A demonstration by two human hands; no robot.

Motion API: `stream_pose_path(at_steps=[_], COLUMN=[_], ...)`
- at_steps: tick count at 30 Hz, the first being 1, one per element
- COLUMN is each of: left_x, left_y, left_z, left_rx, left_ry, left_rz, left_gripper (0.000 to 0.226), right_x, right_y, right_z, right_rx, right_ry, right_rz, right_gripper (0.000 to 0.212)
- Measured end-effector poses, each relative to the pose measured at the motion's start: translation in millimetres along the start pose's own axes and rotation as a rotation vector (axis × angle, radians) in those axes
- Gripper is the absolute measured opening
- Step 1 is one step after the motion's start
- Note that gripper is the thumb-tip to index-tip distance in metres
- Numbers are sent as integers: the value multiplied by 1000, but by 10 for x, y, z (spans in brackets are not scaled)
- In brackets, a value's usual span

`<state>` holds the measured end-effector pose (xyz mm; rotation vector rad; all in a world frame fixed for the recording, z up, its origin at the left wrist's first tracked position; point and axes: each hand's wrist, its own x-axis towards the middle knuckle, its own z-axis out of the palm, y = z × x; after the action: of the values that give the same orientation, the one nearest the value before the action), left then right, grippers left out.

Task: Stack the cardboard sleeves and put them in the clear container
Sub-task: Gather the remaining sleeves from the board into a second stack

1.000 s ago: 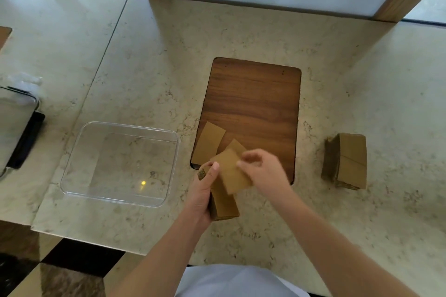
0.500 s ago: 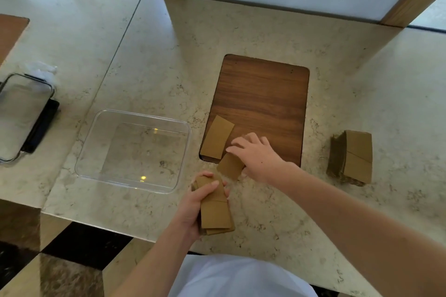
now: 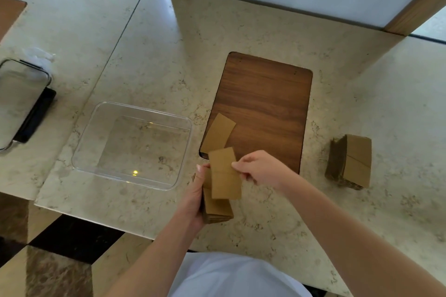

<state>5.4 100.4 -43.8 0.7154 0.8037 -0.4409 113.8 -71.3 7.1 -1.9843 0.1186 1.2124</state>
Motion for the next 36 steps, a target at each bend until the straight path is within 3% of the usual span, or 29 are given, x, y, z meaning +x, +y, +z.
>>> stream_pose_path(at_steps=[5, 8, 10, 14, 20, 23, 26, 28, 31, 36], left_x=[-1, 19, 4, -33, -56, -74, -83, -95, -122, -231], left_y=[53, 98, 137, 155, 151, 140, 152, 163, 176, 185], left_z=[86, 81, 83, -2, -80, -90, -33, 41, 157, 374], left_rx=[186, 64, -29, 7, -72, -106, -89, -23, 88, 193], left_ry=[8, -26, -93, -72, -32, -33, -37, -39, -30, -160], left_rz=[-75, -41, 21, 30, -26, -28, -1, 15, -2, 17], left_gripper=[65, 63, 67, 62, 53, 53, 66, 73, 85, 55], right_x=[155, 348, 507, 777, 925, 784, 520, 249, -167, -545], right_y=[-21, -142, -242, -554, -737, -636, -432, -290, -91, 166], right_z=[127, -35, -128, -183, -164, -211, -237, -160, 83, 346], right_rx=[-343, -351, -507, -1098, -1424, -1183, -514, -187, 49, 247], right_ry=[-12, 232, 385, 166, 121, 129, 101, 98, 61, 105], right_rz=[9, -54, -216, -477, -475, -385, -200, -123, -35, -65], right_gripper=[44, 46, 47, 83, 72, 46, 22, 23, 20, 41])
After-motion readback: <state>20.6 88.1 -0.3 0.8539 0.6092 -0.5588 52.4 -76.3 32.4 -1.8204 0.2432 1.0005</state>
